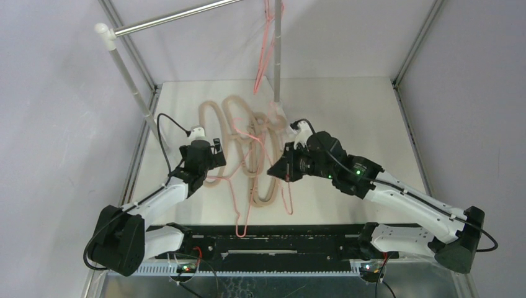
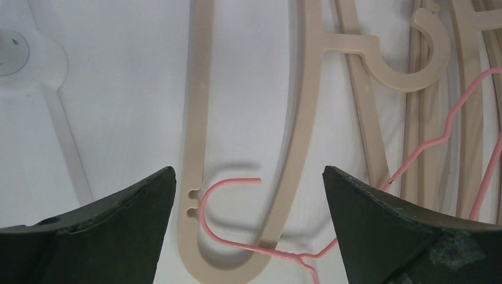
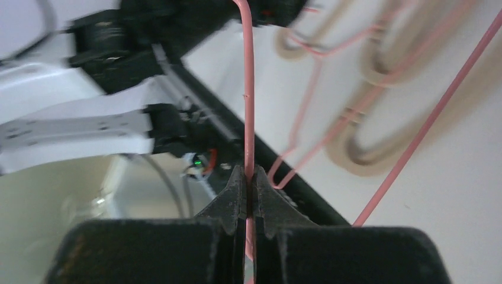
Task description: Organize the hangers
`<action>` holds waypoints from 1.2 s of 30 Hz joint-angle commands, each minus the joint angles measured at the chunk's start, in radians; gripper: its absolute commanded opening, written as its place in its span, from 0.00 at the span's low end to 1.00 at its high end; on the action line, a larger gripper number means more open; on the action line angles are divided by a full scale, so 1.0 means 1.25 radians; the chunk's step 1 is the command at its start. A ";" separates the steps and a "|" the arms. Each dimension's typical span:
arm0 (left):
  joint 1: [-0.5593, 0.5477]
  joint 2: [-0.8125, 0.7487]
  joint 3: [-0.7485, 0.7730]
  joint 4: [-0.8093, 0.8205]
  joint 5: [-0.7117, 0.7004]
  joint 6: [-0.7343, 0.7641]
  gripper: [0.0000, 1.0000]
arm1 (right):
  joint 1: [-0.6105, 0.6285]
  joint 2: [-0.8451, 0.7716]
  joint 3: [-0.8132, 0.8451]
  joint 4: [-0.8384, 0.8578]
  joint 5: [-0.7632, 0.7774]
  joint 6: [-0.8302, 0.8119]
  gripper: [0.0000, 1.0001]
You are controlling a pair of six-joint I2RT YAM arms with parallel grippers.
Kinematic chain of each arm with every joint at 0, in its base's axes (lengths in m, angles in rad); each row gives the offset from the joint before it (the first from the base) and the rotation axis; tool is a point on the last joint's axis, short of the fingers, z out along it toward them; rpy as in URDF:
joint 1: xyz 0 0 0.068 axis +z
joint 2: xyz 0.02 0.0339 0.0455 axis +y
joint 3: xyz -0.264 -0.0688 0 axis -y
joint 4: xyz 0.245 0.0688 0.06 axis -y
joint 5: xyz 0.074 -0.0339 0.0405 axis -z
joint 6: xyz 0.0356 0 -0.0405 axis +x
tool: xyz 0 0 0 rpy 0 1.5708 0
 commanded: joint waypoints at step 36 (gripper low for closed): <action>-0.001 -0.033 -0.007 0.021 -0.018 -0.004 1.00 | -0.213 0.684 0.737 0.643 -0.309 0.202 0.00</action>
